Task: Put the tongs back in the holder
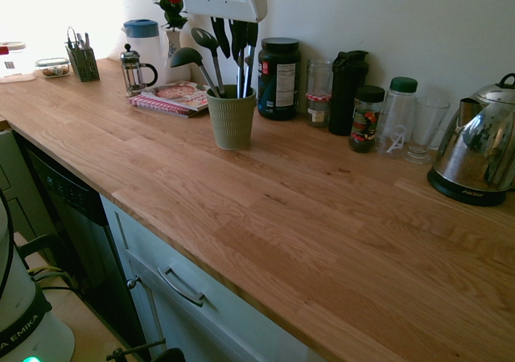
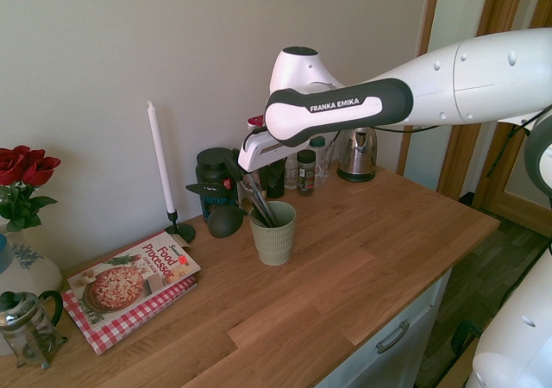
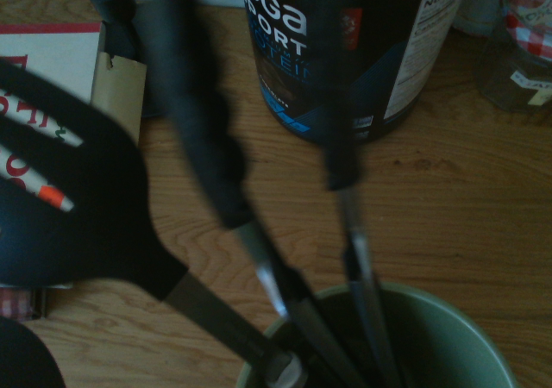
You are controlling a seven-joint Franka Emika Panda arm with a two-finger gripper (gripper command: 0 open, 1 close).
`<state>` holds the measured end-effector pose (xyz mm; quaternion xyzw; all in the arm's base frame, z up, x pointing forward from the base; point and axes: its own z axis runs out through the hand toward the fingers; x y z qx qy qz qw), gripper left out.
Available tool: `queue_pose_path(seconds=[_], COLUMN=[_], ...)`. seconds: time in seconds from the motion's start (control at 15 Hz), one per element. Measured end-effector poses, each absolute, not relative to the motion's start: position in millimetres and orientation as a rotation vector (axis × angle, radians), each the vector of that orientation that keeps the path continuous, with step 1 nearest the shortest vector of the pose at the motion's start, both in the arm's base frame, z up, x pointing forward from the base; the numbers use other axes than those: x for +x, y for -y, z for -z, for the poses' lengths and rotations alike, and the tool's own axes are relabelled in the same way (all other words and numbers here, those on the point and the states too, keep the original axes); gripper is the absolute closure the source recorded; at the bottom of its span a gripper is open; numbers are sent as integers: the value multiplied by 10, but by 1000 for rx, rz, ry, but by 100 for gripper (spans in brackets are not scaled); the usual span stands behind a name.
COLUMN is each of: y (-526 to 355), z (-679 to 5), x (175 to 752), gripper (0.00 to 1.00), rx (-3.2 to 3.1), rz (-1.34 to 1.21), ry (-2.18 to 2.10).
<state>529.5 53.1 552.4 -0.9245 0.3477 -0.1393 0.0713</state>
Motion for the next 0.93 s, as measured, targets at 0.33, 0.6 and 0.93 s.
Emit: queue_pose_path(seconds=[0.33,0.6,0.93], y=[-209,279,425], z=[-5971,-5771,-5509], x=[4738,4381,3622], gripper=[0,0,0], rx=[-2854,-2930,-2948], rz=[263,-25,-69], ry=[-1135,-1199,-1155])
